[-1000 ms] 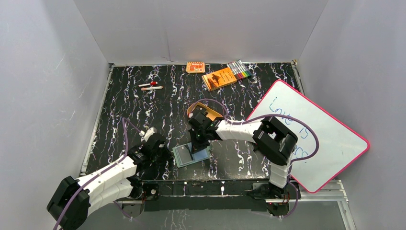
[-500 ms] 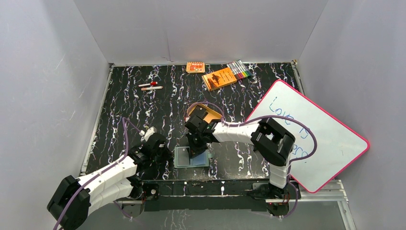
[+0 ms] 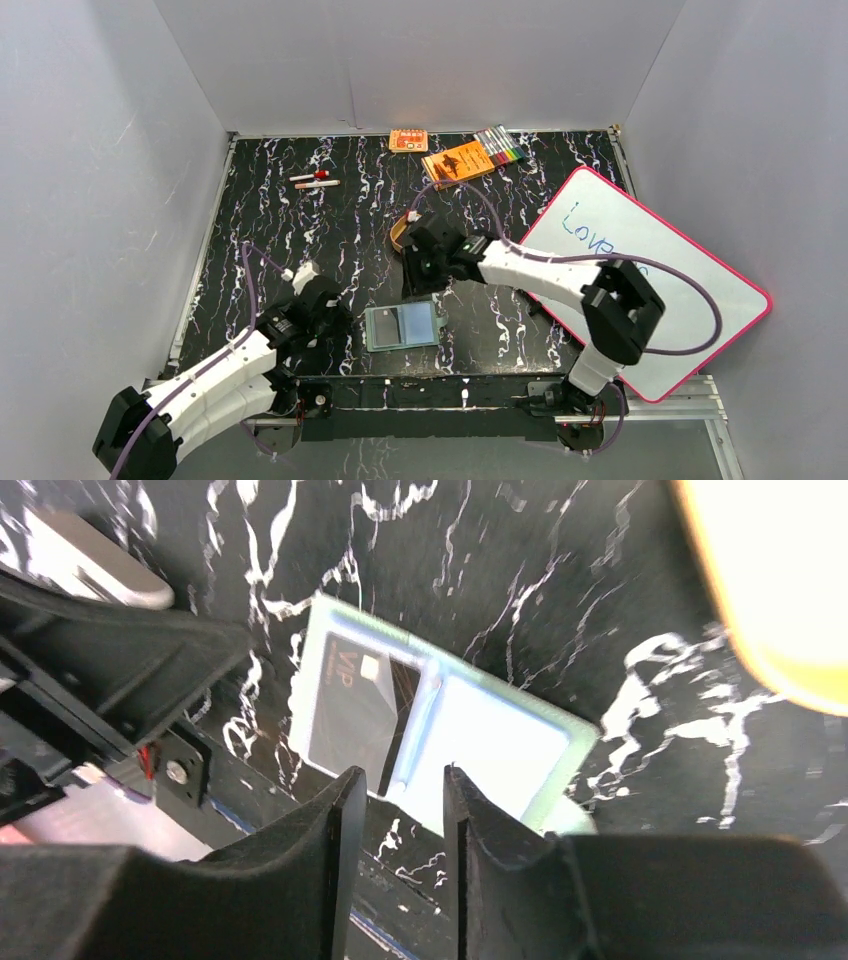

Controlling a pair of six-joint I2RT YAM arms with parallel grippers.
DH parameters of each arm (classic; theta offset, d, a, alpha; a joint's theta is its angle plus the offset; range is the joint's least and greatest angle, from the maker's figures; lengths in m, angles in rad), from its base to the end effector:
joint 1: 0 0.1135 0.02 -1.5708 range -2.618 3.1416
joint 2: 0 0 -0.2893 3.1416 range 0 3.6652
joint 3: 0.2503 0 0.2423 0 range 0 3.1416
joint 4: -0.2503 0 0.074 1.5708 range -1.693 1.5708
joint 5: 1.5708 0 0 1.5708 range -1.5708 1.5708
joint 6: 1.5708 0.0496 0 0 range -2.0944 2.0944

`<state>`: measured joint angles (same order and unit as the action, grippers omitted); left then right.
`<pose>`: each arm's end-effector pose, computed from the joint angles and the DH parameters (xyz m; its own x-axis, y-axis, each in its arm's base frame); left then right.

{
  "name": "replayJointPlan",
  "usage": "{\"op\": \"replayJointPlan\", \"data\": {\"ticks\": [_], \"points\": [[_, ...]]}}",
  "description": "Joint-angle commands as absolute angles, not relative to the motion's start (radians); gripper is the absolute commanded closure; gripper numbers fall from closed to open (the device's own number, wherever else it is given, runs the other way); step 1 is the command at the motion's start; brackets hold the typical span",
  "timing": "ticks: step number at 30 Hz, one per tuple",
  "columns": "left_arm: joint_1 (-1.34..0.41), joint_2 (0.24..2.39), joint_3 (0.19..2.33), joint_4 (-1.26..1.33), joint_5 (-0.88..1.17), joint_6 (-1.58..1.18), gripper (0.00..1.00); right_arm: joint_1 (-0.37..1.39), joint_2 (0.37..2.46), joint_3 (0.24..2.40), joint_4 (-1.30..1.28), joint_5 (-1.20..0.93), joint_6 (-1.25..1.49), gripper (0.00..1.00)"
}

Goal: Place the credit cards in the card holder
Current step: Insert the credit card into the card holder, then pick up the credit card from the storage box.

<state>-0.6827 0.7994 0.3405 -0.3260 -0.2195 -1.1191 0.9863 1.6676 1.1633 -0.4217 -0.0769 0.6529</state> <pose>0.1170 -0.0812 0.1842 -0.6858 -0.5741 -0.4473 -0.2767 0.7741 -0.5693 0.1936 0.2996 0.2419 -0.8709 -0.2186 -0.4401 -0.4128 0.8113 0.4139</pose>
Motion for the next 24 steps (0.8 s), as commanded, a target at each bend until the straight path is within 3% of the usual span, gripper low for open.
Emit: {"op": "replayJointPlan", "data": {"ticks": [1, 5, 12, 17, 24], "points": [[-0.681, 0.768, 0.399, -0.390, -0.290, -1.108, 1.00, 0.874, 1.542, 1.108, -0.315, -0.058, 0.621, 0.54], [-0.681, 0.763, 0.435, -0.412, -0.319, -1.099, 0.94, 0.693, 1.503, 1.013, -0.142, -0.174, 0.664, 0.52], [-0.681, 0.761, 0.477, -0.424, -0.361, -1.079, 0.74, 0.645, 1.668, 1.173, -0.159, -0.097, 0.647, 0.40], [-0.681, 0.782, 0.485, -0.425, -0.364, -1.078, 0.72, 0.644, 1.718, 1.122, 0.029, -0.088, 0.836, 0.38], [-0.681, 0.777, 0.482, -0.424, -0.364, -1.078, 0.66, 0.646, 1.785, 1.124, 0.060, -0.006, 1.000, 0.37]]}}
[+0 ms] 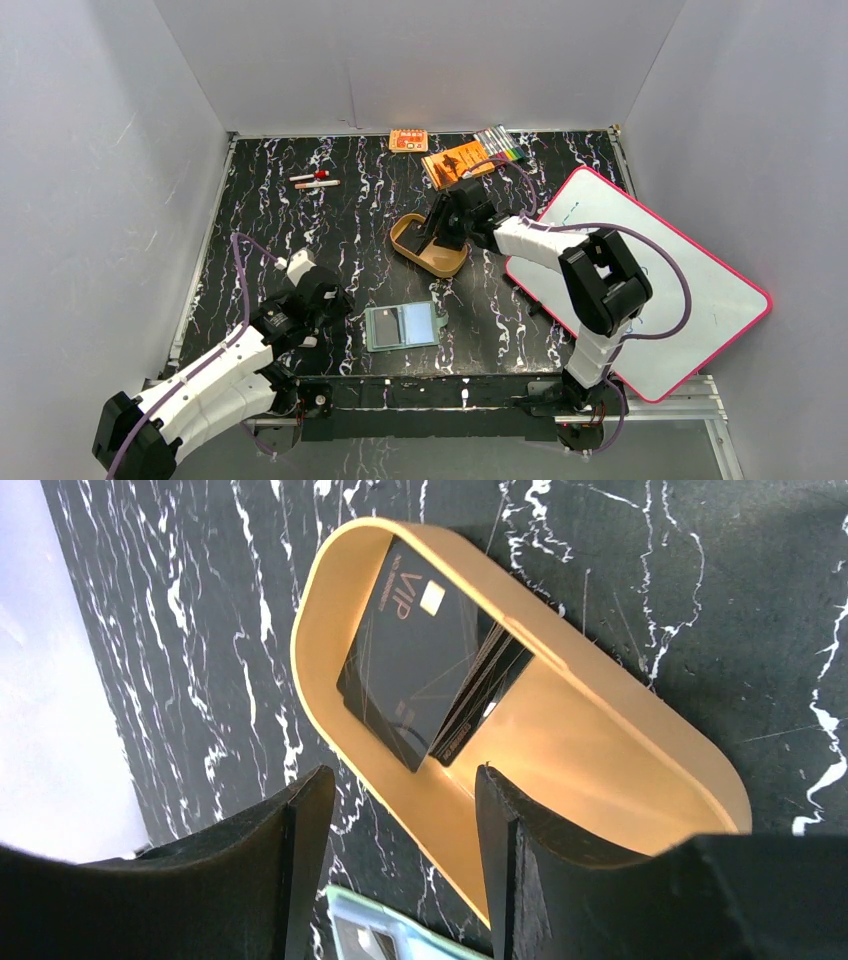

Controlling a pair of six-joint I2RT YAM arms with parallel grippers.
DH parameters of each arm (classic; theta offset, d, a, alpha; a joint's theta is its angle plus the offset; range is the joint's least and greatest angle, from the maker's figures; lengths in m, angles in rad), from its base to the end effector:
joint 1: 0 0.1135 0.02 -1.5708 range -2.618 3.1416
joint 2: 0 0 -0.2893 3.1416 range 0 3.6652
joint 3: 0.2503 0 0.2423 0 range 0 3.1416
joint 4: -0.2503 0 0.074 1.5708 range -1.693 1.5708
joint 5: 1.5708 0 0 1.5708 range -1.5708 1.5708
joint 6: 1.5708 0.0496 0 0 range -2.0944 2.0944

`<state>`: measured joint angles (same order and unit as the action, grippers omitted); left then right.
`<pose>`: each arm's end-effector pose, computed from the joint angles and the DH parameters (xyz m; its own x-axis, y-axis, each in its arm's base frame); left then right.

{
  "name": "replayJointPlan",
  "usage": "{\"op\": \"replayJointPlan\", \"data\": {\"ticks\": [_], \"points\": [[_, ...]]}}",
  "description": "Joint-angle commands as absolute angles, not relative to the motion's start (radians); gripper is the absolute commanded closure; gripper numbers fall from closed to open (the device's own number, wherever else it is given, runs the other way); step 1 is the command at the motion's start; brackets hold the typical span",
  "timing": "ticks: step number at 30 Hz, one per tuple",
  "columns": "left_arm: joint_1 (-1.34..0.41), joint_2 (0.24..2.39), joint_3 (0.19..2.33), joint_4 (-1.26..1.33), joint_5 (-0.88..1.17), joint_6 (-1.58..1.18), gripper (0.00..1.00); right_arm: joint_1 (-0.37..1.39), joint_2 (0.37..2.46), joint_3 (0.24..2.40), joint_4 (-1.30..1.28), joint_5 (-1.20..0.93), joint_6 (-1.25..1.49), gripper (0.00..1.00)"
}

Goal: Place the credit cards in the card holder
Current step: Pick up the credit card from the storage box.

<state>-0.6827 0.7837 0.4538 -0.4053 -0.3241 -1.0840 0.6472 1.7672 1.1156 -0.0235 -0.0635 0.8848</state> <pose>0.1235 -0.0801 0.2173 -0.6101 -0.5838 -0.5358 -0.2659 0.7878 -0.5556 0.3140 0.2412 0.2254 -0.8120 0.3543 -0.4638 -0.0204 0.7770 0.6292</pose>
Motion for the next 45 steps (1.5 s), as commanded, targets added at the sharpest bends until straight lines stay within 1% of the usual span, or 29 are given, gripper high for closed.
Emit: {"op": "replayJointPlan", "data": {"ticks": [1, 3, 5, 7, 18, 21, 24, 28, 38, 45], "points": [[-0.680, 0.777, 0.480, -0.422, -0.362, -1.078, 0.65, 0.647, 1.795, 1.130, 0.059, 0.015, 1.007, 0.38], [-0.681, 0.776, 0.472, -0.411, -0.353, -1.079, 0.62, 0.649, 1.822, 1.146, 0.050, 0.029, 1.019, 0.38], [-0.680, 0.779, 0.467, -0.401, -0.342, -1.079, 0.56, 0.651, 1.846, 1.161, 0.037, 0.034, 1.030, 0.37], [-0.681, 0.782, 0.463, -0.397, -0.332, -1.077, 0.54, 0.653, 1.863, 1.162, 0.043, 0.034, 1.035, 0.38], [-0.681, 0.772, 0.444, -0.382, -0.320, -1.086, 0.54, 0.669, 1.930, 1.218, 0.025, 0.039, 1.033, 0.39], [-0.681, 0.767, 0.439, -0.381, -0.321, -1.090, 0.54, 0.670, 1.951, 1.239, 0.002, 0.034, 1.022, 0.43], [-0.681, 0.769, 0.436, -0.378, -0.319, -1.093, 0.54, 0.669, 1.956, 1.233, 0.002, 0.038, 1.021, 0.49], [-0.681, 0.773, 0.434, -0.377, -0.318, -1.094, 0.54, 0.669, 1.947, 1.216, 0.002, 0.039, 1.021, 0.55], [-0.681, 0.774, 0.430, -0.373, -0.316, -1.096, 0.54, 0.669, 1.905, 1.162, 0.018, 0.049, 1.023, 0.63], [-0.680, 0.768, 0.432, -0.378, -0.318, -1.095, 0.54, 0.668, 1.876, 1.140, 0.024, 0.051, 1.022, 0.66]]}}
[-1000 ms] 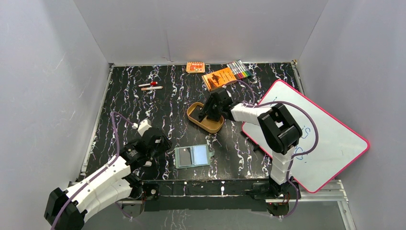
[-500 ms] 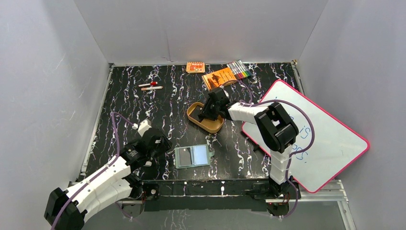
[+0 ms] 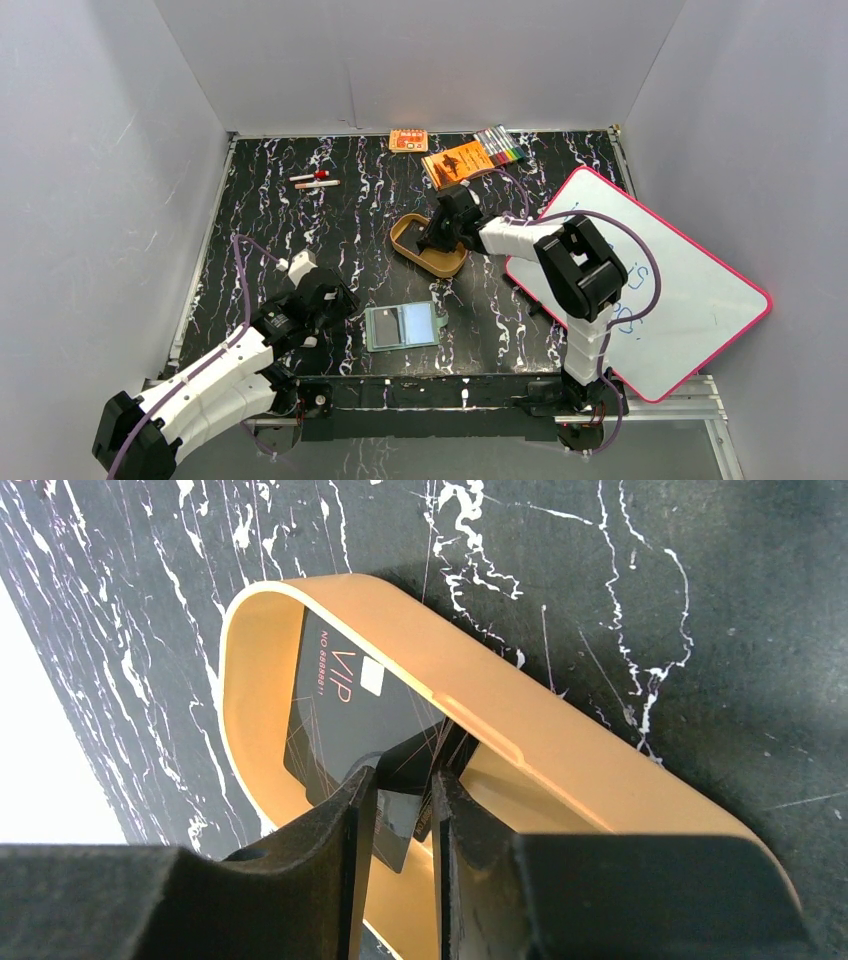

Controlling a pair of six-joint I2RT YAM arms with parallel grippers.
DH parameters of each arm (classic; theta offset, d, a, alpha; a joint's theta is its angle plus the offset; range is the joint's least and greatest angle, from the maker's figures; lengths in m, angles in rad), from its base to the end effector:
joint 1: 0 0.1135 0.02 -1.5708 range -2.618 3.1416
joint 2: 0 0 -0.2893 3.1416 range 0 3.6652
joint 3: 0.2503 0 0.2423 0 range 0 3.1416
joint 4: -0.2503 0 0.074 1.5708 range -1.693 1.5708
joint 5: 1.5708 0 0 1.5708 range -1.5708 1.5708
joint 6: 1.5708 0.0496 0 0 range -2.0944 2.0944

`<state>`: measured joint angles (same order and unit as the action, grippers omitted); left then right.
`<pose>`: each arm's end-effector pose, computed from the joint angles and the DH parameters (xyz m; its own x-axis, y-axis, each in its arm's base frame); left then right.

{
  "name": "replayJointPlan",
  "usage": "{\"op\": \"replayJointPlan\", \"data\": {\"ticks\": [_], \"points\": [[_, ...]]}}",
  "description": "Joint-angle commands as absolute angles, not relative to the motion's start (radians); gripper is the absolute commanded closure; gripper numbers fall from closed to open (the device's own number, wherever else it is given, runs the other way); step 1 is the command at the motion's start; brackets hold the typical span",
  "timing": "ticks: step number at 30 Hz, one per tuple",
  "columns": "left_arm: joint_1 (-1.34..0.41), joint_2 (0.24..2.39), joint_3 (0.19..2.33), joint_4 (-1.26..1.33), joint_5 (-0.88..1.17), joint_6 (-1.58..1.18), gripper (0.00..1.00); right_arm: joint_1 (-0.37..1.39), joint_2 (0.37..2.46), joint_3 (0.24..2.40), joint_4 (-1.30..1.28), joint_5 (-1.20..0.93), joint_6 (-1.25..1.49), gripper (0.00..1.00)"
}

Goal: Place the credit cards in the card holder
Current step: Pick up the credit card from the storage box.

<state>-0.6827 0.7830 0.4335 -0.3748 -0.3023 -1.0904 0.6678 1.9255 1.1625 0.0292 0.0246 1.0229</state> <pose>0.1233 -0.0812 0.2132 -0.6183 -0.5884 -0.5211 -0.2575 0.7780 -0.5730 0.3332 0.2612 0.1832 -0.7901 0.4637 -0.4009 0.1339 0.7688 0.6253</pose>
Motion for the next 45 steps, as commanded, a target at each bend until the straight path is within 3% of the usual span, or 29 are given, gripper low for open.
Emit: {"op": "replayJointPlan", "data": {"ticks": [1, 13, 25, 37, 45], "points": [[-0.680, 0.767, 0.432, -0.378, -0.318, -1.096, 0.54, 0.667, 1.873, 1.136, 0.025, 0.052, 1.022, 0.67], [-0.680, 0.764, 0.428, -0.379, -0.312, -1.099, 0.55, 0.668, 1.839, 1.108, 0.036, 0.054, 1.023, 0.76], [-0.680, 0.763, 0.434, -0.385, -0.317, -1.101, 0.55, 0.669, 1.785, 1.111, 0.039, 0.035, 1.026, 1.00], [-0.680, 0.743, 0.483, -0.437, -0.362, -1.092, 0.55, 0.646, 1.574, 1.096, 0.017, 0.007, 1.097, 1.00], [-0.681, 0.720, 0.527, -0.477, -0.390, -1.092, 0.55, 0.509, 1.390, 1.038, 0.058, -0.350, 1.250, 1.00]]}}
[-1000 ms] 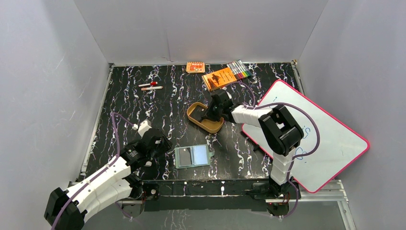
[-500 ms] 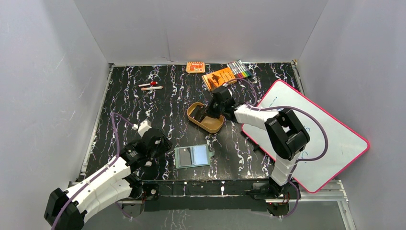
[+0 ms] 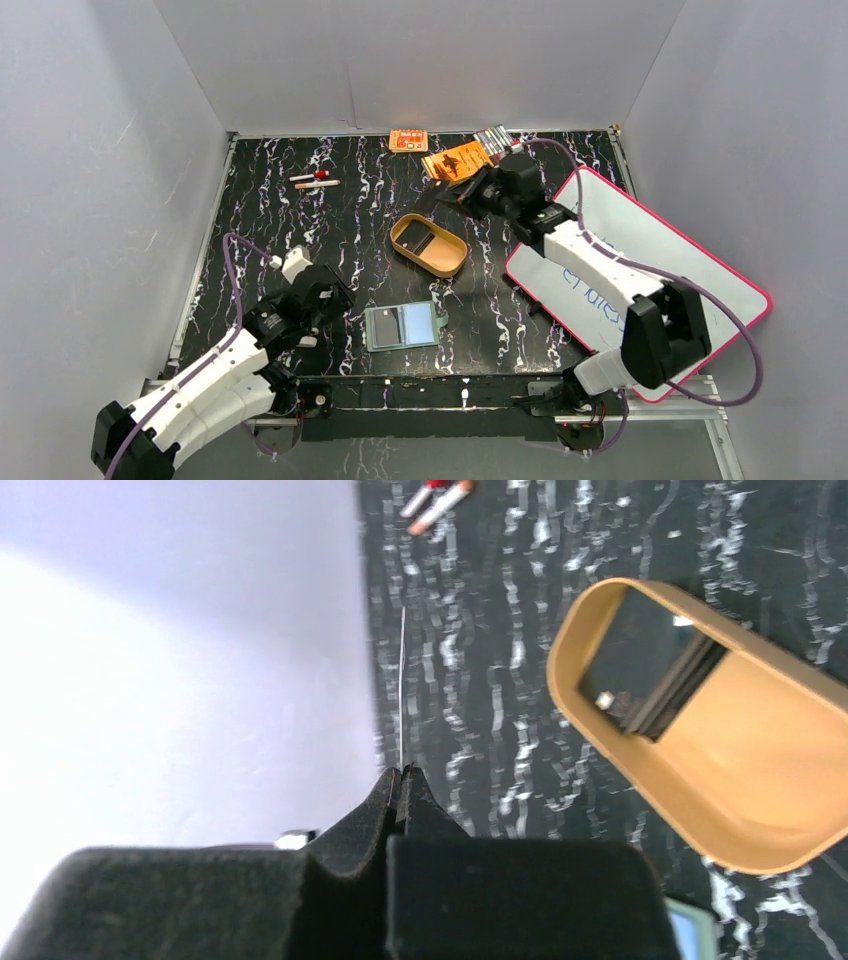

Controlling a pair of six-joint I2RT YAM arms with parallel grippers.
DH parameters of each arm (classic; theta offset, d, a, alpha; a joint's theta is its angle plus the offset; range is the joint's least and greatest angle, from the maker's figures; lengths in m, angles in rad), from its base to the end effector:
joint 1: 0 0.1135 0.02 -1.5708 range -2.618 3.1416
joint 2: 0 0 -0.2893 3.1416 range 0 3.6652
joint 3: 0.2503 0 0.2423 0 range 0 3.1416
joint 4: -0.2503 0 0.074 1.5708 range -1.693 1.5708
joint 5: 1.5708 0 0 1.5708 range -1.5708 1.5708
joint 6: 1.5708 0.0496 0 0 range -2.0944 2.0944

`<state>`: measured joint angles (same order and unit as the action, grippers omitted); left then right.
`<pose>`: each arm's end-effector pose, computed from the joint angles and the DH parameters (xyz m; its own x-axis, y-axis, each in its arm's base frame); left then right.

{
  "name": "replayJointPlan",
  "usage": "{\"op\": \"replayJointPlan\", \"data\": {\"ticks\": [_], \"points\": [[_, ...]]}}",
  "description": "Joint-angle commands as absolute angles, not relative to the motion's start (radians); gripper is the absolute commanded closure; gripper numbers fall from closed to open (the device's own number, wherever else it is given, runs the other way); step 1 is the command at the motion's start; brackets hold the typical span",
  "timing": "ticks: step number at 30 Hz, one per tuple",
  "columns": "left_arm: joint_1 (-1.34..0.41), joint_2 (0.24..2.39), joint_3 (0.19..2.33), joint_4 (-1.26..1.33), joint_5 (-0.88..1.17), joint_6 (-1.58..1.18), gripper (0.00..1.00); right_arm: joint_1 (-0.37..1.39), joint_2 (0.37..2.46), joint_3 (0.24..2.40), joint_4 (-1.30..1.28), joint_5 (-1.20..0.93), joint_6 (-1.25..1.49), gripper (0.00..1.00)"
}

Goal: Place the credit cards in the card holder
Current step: Pick up the credit card from the storage box, then turn over the card slot in the card holder.

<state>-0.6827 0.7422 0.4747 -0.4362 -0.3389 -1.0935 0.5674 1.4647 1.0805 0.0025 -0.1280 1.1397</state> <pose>0.1199 -0.0763 0.2267 -0.5844 -0.6045 -0.5413 -0.2629 0.7722 -0.5784 0.2865 0.1901 0.3229 -0.7063 0.6184 -0.3446 0.0209 0.5048 0.8630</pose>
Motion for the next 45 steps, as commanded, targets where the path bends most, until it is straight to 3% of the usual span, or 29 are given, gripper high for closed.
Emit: {"op": "replayJointPlan", "data": {"ticks": [1, 7, 14, 19, 21, 28, 45], "points": [[-0.680, 0.718, 0.534, -0.486, -0.392, -1.096, 0.55, 0.496, 1.369, 1.024, 0.087, -0.402, 1.277, 1.00], [-0.681, 0.670, 0.522, -0.508, -0.398, -1.123, 0.55, 0.475, 1.378, 1.079, 0.211, -0.728, 1.349, 1.00], [-0.681, 0.664, 0.529, -0.526, -0.399, -1.134, 0.55, 0.476, 1.358, 1.111, 0.130, -0.817, 1.221, 1.00], [-0.679, 0.667, 0.525, -0.523, -0.385, -1.111, 0.55, 0.541, 1.404, 1.312, -0.488, -0.680, 0.572, 1.00], [-0.680, 0.674, 0.513, -0.518, -0.371, -1.100, 0.55, 0.565, 1.372, 1.243, -0.572, -0.609, 0.479, 1.00], [-0.680, 0.718, 0.439, -0.443, -0.290, -1.090, 0.56, 0.601, 1.268, 0.911, -0.492, -0.579, 0.485, 1.00], [-0.680, 0.814, 0.391, -0.303, -0.233, -1.082, 0.60, 0.640, 1.418, 0.763, -0.352, -0.592, 0.524, 1.00]]}}
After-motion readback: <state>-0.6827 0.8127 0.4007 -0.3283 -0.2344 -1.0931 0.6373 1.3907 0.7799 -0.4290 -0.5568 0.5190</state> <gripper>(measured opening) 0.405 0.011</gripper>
